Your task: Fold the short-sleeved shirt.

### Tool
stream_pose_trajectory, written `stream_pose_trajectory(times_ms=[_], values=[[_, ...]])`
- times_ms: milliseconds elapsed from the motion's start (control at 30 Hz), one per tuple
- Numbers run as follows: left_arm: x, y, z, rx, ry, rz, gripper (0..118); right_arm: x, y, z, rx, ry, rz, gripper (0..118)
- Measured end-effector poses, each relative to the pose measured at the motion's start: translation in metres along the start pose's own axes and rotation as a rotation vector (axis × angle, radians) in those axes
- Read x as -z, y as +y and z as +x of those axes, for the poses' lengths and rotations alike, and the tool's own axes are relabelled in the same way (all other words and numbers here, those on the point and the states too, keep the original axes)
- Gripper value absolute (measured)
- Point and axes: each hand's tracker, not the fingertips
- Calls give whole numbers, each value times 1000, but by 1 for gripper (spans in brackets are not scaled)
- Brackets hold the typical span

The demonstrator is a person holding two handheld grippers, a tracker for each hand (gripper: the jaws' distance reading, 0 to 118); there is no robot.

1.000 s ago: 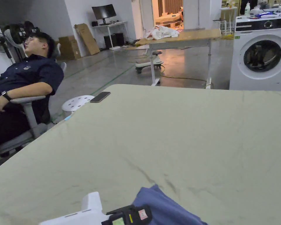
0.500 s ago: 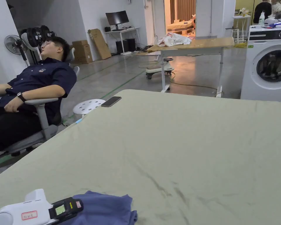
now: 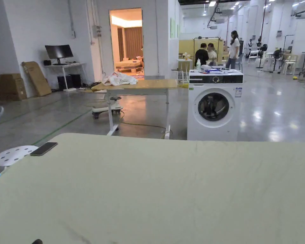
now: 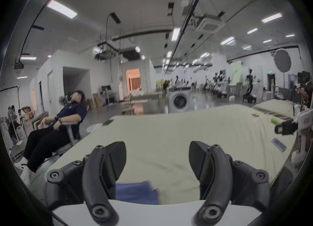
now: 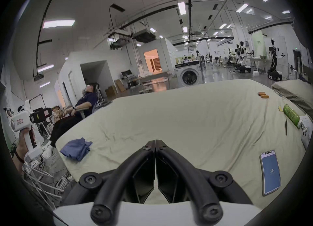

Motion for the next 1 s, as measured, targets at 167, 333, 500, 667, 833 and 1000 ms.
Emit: stream_pose_trajectory(times_ms=[167,333,500,667,833,1000], values=[[-11,27,61,-73,-77,147,30,-18,13,-12,-114,-71,94,0],[-27,34,83,59,-29,168,0,-44,18,-22,-137,-113,195,0],[-37,23,79,37,-49,166,0,-52,13,-21,-116,-152,230,0],[-33,21,71,-25,-47,151,0,-50,15,-18,-84,-152,241,0],[-34,17,67,-47,-39,154,0,-48,17,-24,-99,-157,239,0],[-34,19,69,-60,-38,183,0,-45,23,-27,-116,-148,247,2]])
